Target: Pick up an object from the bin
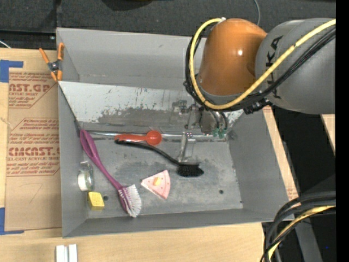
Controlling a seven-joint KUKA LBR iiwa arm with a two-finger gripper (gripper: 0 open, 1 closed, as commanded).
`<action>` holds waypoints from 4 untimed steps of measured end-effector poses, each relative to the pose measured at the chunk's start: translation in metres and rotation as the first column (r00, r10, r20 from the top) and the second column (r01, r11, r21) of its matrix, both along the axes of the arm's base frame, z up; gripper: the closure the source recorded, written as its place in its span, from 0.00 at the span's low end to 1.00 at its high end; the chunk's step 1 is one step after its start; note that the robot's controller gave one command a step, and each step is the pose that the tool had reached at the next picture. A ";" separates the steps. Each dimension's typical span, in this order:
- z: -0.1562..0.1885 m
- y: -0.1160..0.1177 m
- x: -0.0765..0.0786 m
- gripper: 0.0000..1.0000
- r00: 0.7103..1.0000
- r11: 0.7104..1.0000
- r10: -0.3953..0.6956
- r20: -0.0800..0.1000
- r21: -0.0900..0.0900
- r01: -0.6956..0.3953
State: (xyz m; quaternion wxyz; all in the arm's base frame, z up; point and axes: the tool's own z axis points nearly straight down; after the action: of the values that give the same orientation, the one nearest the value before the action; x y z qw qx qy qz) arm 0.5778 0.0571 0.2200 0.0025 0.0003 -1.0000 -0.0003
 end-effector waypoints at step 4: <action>-0.156 -0.045 0.008 0.00 0.985 0.985 -0.174 0.009 0.002 0.174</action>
Offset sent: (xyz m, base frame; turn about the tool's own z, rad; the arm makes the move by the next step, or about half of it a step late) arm 0.0088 -0.0460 -0.1500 0.1746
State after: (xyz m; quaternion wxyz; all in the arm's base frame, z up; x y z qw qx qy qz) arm 0.5854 0.0125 0.0644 -0.0021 -0.0871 -0.9962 -0.0013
